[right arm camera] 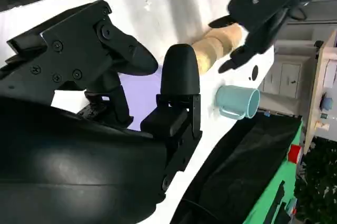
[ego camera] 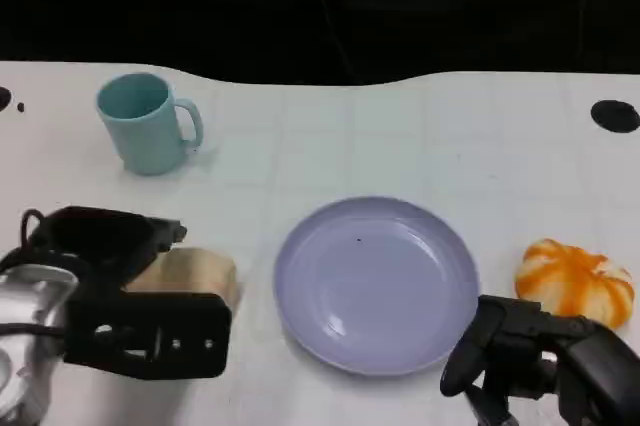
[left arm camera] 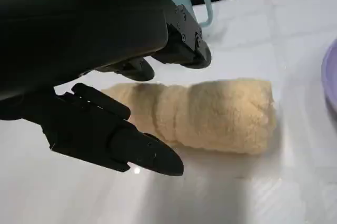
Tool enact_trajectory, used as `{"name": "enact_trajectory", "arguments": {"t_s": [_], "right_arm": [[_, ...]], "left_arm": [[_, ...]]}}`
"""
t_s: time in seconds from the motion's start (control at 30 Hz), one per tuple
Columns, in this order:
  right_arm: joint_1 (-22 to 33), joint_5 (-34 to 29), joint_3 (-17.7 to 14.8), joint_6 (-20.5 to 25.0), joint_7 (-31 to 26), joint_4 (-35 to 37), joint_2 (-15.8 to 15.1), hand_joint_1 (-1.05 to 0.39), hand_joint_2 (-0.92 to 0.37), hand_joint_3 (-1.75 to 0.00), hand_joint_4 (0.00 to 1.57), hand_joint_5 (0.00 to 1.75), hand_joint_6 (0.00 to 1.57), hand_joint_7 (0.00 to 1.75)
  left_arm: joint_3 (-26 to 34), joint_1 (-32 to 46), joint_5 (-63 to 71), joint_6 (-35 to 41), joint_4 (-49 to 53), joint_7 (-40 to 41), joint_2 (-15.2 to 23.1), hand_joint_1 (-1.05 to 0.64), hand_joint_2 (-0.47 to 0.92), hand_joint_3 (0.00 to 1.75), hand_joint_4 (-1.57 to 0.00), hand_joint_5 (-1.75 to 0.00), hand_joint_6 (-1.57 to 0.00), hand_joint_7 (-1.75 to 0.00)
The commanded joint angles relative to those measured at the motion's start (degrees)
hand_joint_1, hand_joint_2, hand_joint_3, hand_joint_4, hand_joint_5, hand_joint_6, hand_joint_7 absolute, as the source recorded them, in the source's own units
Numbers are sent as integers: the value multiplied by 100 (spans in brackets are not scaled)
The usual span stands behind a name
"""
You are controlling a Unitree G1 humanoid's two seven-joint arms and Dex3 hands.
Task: Grasp the towel on the left side of the plate with the left hand and place it into the plate.
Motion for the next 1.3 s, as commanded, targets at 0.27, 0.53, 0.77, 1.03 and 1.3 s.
{"name": "enact_trajectory", "arguments": {"t_s": [0.27,0.53,0.77,1.03,1.3], "right_arm": [[72,38,-23,-70,2,-100,-39,-14,-57,-105,77,165,71,132],[56,60,-60,-70,11,-134,-44,-15,-58,-104,77,167,71,133],[33,95,-142,-61,61,-90,-81,-14,-57,-104,77,166,71,132],[44,79,-129,-74,74,-80,-90,-14,-57,-105,77,165,71,132],[55,68,-119,-27,74,-121,-91,-14,-57,-105,77,165,71,132]], "left_arm": [[-580,-558,365,-259,1996,1312,-681,-39,92,9,-77,-23,-58,-7],[-277,-505,-120,-537,2375,2092,-729,-29,92,23,-75,-154,-81,-103],[197,-201,-537,-351,1483,2215,-705,-28,92,27,-81,-175,-58,-160],[659,58,-674,-427,421,2521,-711,-19,86,28,-86,-175,-56,-175],[772,-105,-912,-553,-452,2430,-1139,-17,40,122,-92,-175,-69,-175]]}}
